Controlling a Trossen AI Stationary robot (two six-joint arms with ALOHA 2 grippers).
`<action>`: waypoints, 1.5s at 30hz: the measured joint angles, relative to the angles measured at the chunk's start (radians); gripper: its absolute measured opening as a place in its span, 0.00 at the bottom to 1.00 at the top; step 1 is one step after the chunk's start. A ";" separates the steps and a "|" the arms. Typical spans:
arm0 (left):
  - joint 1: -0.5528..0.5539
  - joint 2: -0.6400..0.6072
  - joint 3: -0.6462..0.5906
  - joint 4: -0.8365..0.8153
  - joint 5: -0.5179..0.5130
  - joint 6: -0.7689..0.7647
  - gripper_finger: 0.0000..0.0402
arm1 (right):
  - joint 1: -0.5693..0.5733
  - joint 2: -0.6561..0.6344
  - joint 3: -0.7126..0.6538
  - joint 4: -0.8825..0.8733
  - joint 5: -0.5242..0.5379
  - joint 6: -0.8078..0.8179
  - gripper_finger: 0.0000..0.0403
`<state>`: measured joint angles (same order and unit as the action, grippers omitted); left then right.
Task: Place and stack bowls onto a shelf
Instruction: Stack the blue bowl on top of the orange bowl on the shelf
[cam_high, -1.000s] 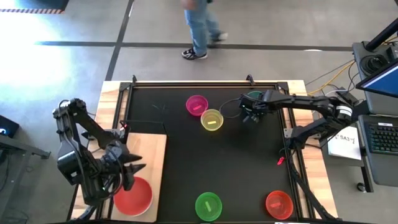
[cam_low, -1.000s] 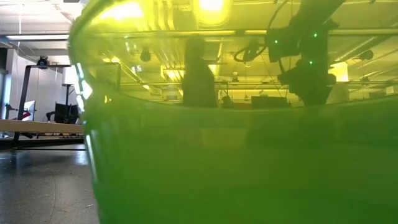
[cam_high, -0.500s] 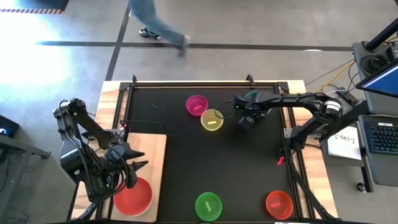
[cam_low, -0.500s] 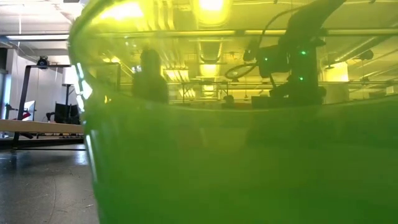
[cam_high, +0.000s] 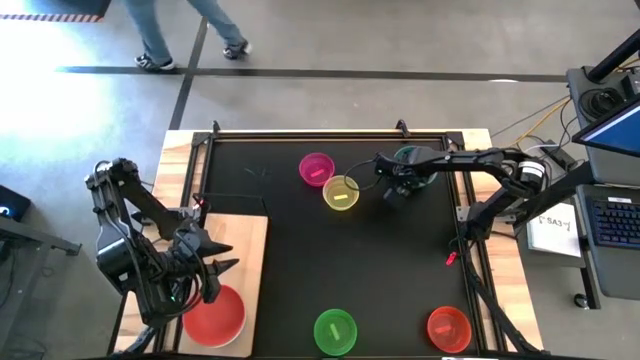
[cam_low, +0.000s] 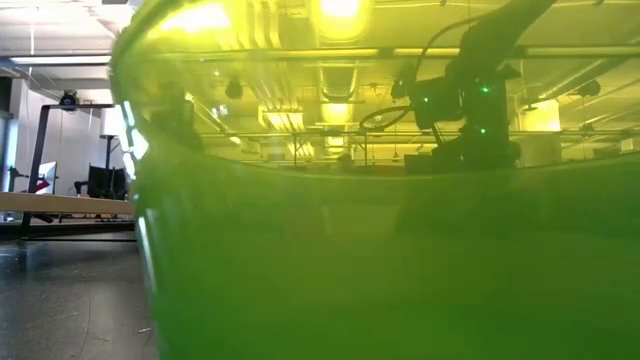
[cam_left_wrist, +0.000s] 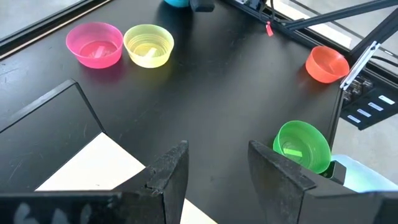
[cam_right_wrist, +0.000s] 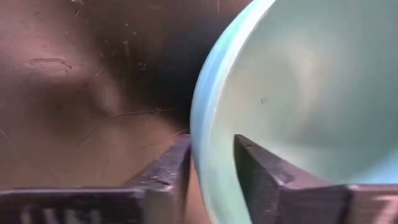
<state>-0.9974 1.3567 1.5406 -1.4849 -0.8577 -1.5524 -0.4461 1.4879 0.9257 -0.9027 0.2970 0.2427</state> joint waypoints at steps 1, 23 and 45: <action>0.000 0.000 0.000 0.000 0.000 0.000 0.37 | -0.002 0.001 0.000 0.001 0.001 -0.006 0.20; 0.020 0.000 -0.015 0.087 -0.173 0.245 0.37 | 0.012 -0.266 0.000 -0.139 -0.730 -0.265 0.02; 0.100 0.000 -0.258 1.052 -0.083 1.441 0.37 | 0.563 -0.425 0.000 0.358 -1.016 -0.067 0.02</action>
<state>-0.8973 1.3571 1.2829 -0.4324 -0.9409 -0.1115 0.1164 1.0629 0.9253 -0.5443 -0.7185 0.1757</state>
